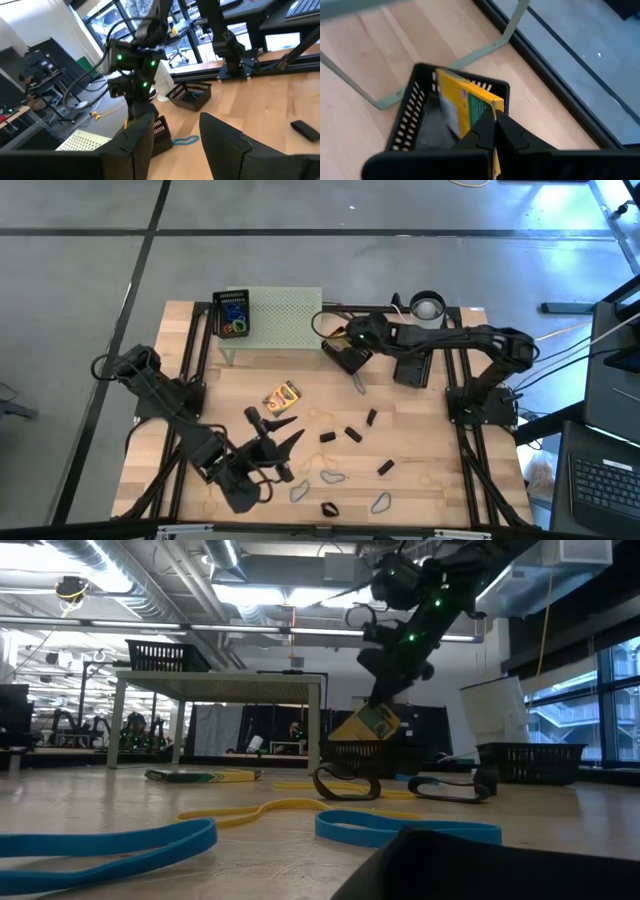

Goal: Pick & Place Office Desk Supplies
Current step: Put the yellow crayon box into the left black bin

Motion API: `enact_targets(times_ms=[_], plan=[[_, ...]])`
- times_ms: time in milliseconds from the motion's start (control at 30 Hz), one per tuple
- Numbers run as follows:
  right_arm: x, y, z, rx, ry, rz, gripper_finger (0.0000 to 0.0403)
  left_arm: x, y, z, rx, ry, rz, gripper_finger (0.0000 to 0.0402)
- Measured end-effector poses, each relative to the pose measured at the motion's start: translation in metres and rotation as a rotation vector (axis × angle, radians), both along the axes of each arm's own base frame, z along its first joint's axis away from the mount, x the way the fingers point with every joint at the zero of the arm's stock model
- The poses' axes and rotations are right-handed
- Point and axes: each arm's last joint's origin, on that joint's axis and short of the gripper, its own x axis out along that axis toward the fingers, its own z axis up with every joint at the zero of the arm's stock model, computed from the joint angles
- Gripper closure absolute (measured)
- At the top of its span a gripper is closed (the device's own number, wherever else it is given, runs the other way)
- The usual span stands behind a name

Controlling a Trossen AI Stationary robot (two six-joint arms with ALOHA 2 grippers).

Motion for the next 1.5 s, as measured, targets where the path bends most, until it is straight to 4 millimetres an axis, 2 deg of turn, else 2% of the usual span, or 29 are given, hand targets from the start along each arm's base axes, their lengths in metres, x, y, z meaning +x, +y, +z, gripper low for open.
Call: enact_targets(times_ms=[200,367,600,800,933,1067,1300,1500], plan=[[0.002,0.000,-0.005,0.003,0.015,0.000,0.0394,-0.004,-0.004,0.000,-0.004,-0.021,0.000,0.0249],[0.002,0.000,-0.005,0.005,0.015,0.001,0.0369,-0.003,-0.003,0.000,-0.018,-0.032,0.007,0.0249],[0.002,0.000,-0.005,0.007,0.019,0.013,0.0295,0.004,0.006,0.000,-0.075,-0.062,0.035,0.0249],[0.000,0.002,-0.005,0.004,0.050,0.036,0.0223,0.015,0.016,-0.004,-0.163,0.023,-0.044,0.0249],[-0.007,0.006,0.002,0.050,0.058,0.074,0.0194,0.019,0.027,-0.010,-0.211,0.067,-0.032,0.0249],[-0.016,0.013,0.018,0.126,0.023,0.143,0.0189,0.020,0.040,-0.017,-0.246,0.128,0.006,0.0249],[-0.036,0.023,0.051,0.163,-0.067,0.197,0.0206,0.019,0.064,-0.028,-0.358,0.244,0.092,0.0249],[-0.042,0.033,0.063,0.248,-0.140,0.230,0.0223,0.012,0.080,-0.040,-0.493,0.390,0.172,0.0249]])
